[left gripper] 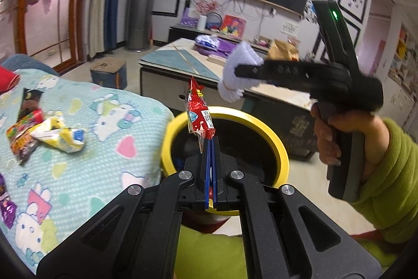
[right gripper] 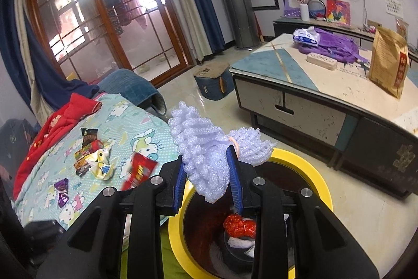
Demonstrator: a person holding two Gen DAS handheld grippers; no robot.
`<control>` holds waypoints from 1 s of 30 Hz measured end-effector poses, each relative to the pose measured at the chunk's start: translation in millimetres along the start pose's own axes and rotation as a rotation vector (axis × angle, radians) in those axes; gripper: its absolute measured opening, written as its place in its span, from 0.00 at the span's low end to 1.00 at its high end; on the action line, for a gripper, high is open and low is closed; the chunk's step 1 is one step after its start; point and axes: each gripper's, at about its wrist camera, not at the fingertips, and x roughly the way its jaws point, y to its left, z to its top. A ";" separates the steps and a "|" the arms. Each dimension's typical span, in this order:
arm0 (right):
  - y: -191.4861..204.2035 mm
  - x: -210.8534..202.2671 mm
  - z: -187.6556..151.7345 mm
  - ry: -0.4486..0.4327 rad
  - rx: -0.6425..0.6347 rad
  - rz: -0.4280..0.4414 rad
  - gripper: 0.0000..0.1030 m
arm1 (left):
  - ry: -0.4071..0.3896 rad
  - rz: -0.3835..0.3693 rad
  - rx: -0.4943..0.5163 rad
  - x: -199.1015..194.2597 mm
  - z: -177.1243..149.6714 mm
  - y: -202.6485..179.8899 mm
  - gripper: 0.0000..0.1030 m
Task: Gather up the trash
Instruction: 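Open both grippers to drop the red candy stick and mesh sleeve into the bin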
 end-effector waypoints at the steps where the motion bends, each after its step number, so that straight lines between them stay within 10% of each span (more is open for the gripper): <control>1: -3.7 1.4 -0.3 0.007 0.016 0.002 0.28 | 0.008 -0.004 0.009 3.1 -1.1 -2.4 0.00; 30: -32.1 38.6 -10.9 0.131 0.125 -0.013 0.33 | 0.183 -0.139 0.019 56.5 -26.1 -23.0 0.00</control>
